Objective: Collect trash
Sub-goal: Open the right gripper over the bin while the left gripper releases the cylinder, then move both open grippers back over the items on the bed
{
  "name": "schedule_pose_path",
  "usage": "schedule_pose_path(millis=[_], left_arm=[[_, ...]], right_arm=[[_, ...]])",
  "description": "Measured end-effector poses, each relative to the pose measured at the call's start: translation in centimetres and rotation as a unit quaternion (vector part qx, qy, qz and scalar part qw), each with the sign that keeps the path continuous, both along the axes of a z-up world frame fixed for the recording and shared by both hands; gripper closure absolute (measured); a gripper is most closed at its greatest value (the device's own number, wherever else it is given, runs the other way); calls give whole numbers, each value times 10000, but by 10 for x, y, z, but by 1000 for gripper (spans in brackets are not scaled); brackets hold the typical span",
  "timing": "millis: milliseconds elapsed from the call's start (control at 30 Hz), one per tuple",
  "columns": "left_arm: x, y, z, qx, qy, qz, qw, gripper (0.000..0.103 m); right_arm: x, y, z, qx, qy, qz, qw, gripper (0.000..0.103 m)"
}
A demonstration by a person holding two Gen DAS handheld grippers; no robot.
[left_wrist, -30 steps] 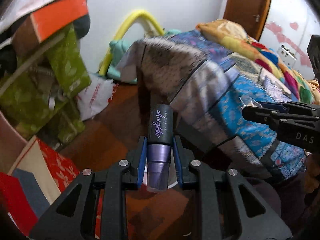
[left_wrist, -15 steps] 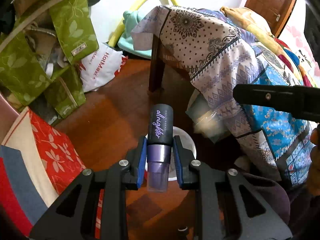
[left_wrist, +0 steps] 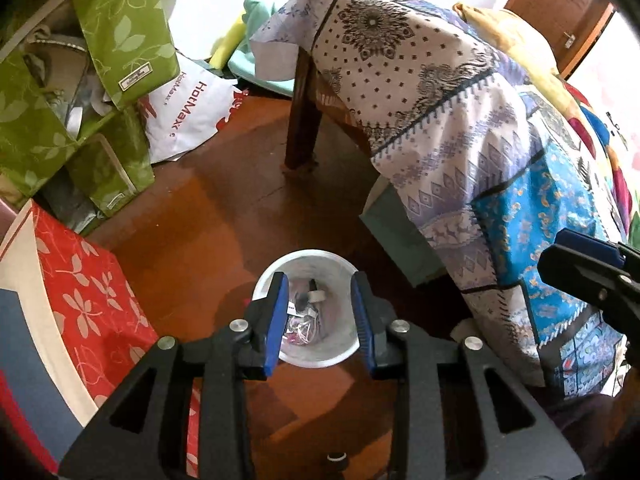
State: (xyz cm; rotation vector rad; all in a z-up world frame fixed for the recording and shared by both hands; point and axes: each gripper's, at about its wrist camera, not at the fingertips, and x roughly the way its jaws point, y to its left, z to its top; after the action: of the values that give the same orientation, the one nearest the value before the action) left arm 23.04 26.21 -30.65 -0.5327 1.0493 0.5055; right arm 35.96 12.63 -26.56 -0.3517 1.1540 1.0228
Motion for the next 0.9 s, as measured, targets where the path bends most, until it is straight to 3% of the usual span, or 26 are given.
schedule_pose_path(millis=[200,567,800,900], left_arm=[[-10,-22,27,304,-17,-183,9994,72],[-17,-88,108,912,-488,-607,9928,69],[11,-147,150,1156,-893,-1100,9831,55],[32,-175,160,1186,-987,-1358,9786,54]], right_arm=[[-5,-25,21,151,-173,-52,9997,49],[-10,-92,75,595,-670,-372,9953,49],[6,-155,102,837,-932,-827,9887,49],[17,-184,107,874,-1016,-1065,9852,49]])
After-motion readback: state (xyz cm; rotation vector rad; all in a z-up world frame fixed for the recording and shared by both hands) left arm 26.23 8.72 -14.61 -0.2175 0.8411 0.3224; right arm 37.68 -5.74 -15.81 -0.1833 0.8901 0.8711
